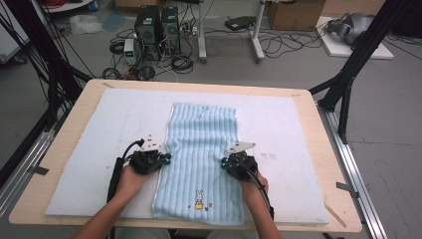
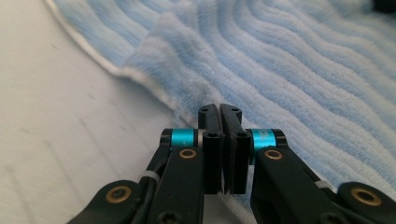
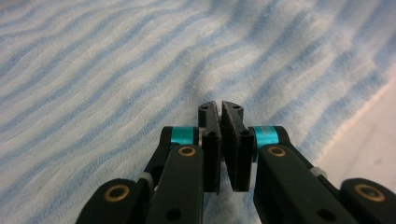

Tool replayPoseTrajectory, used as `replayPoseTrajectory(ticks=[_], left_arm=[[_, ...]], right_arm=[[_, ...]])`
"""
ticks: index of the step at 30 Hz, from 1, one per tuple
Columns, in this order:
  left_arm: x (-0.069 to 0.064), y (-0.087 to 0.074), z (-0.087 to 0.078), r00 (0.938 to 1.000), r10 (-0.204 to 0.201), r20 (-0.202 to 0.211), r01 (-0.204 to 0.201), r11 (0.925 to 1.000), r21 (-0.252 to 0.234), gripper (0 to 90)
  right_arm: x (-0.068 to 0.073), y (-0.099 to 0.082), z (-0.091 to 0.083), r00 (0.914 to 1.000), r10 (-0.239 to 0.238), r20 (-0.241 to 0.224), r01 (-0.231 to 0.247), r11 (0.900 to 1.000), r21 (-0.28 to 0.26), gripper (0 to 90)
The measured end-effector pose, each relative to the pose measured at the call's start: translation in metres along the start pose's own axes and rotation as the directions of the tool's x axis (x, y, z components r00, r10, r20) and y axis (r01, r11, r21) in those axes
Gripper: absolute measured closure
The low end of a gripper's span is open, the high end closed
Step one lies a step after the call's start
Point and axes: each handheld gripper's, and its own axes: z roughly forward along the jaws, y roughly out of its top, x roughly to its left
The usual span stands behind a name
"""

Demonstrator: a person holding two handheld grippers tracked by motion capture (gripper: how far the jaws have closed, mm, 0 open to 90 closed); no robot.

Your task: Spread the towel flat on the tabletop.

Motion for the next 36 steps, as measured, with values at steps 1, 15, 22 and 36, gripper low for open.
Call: replayPoseTrajectory(ticks=[1, 15, 22, 36], left_arm=[[0.003, 0.002, 0.003, 0.9999, -0.009, -0.007, 0.009, 0.9999, -0.006, 87.1], [-0.003, -0.007, -0.016, 0.9945, -0.079, 0.070, 0.085, 0.9922, -0.092, 45.7], [-0.018, -0.026, -0.032, 0.9827, -0.050, 0.178, 0.069, 0.9928, -0.098, 54.1], [-0.041, -0.031, -0.030, 0.9684, 0.057, 0.243, -0.051, 0.9982, -0.030, 57.9]], right_arm=[[-0.003, 0.002, 0.002, 0.9997, 0.009, 0.021, -0.009, 0.9999, -0.008, 86.1], [0.001, 0.001, -0.008, 0.9993, 0.035, 0.010, -0.034, 0.9935, -0.109, 50.7], [0.013, -0.013, -0.021, 0.9947, -0.011, -0.102, 0.001, 0.9953, -0.097, 48.5], [0.023, -0.026, -0.023, 0.9802, -0.057, -0.190, 0.055, 0.9984, -0.015, 70.0]])
